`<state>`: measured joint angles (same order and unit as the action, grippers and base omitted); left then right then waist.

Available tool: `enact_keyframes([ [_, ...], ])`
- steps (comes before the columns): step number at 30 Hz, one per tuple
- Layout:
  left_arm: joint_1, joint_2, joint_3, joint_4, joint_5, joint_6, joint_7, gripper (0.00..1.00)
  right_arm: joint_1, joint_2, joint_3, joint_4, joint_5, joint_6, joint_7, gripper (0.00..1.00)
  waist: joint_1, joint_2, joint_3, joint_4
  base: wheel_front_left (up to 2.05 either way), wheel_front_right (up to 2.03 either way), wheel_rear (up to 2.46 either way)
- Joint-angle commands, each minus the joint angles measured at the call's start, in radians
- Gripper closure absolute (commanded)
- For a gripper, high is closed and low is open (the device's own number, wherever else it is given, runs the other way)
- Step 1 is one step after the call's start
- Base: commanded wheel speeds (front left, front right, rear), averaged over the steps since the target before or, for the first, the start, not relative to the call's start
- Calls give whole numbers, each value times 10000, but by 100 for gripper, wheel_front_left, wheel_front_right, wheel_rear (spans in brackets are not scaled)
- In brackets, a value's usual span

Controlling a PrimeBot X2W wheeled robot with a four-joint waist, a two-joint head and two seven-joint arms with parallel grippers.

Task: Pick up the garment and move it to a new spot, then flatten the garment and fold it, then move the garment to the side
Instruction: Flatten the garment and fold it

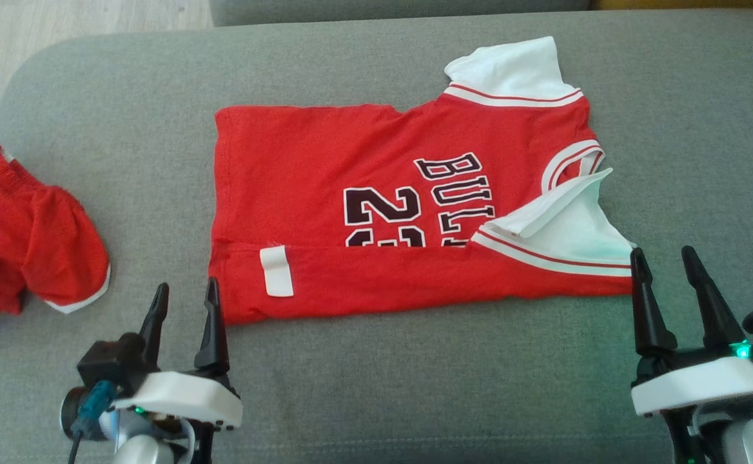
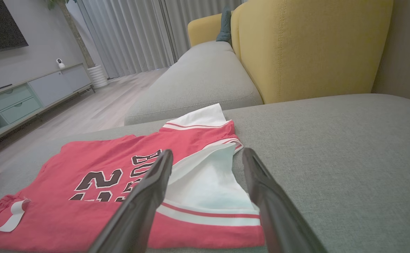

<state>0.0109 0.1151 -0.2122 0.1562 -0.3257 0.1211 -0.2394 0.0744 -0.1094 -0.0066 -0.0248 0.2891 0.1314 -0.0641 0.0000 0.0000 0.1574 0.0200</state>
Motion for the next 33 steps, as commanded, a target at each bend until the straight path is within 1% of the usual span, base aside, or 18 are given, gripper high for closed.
enact_keyframes([
  [1,-305,101,329,-287,115,-52,-104,0,-91,-121,167,-395,-34,-7,1,0,0,0,-15,-6,0,0,0],
  [6,-340,164,274,-234,114,-93,-102,0,-70,-108,111,-317,0,-7,58,0,0,0,-44,-24,0,0,0],
  [8,-438,183,118,-128,92,-208,102,0,-89,-144,71,-126,14,-7,207,0,0,0,5,-8,0,0,0],
  [12,-660,176,-78,207,-74,-477,438,0,-256,-193,-74,355,28,-7,825,0,0,0,213,-24,0,0,0],
  [13,-781,168,-110,460,-203,-576,634,0,-430,-213,-164,555,29,-7,1149,0,0,0,349,-43,0,0,0],
  [23,-1552,187,56,1801,-939,-950,1422,0,-1406,-275,-587,1377,67,-7,2603,0,0,0,1062,-21,0,0,0],
  [26,-1689,178,1,2072,-1157,-1109,1817,0,-1630,-244,-646,1627,150,-7,3056,0,0,0,1176,11,0,0,0],
  [29,-1781,165,-66,2146,-1259,-1212,2038,0,-1774,-246,-655,1764,211,-7,3276,0,0,0,1248,45,0,0,0],
  [30,-1825,162,-91,2162,-1303,-1262,2111,20,-1843,-215,-666,1833,290,-7,3394,0,0,0,1278,62,0,0,0],
  [31,-1852,152,-123,2162,-1329,-1292,2165,61,-1904,-207,-672,1891,323,-7,3503,0,0,0,1301,74,0,0,0],
  [32,-1868,151,-174,2145,-1323,-1308,2227,100,-1955,-190,-689,1969,367,-7,3655,10,0,0,1323,85,0,0,0],
  [33,-1881,161,-225,2130,-1311,-1320,2298,100,-2004,-167,-698,2037,440,-7,3807,54,0,0,1346,98,0,0,0],
])
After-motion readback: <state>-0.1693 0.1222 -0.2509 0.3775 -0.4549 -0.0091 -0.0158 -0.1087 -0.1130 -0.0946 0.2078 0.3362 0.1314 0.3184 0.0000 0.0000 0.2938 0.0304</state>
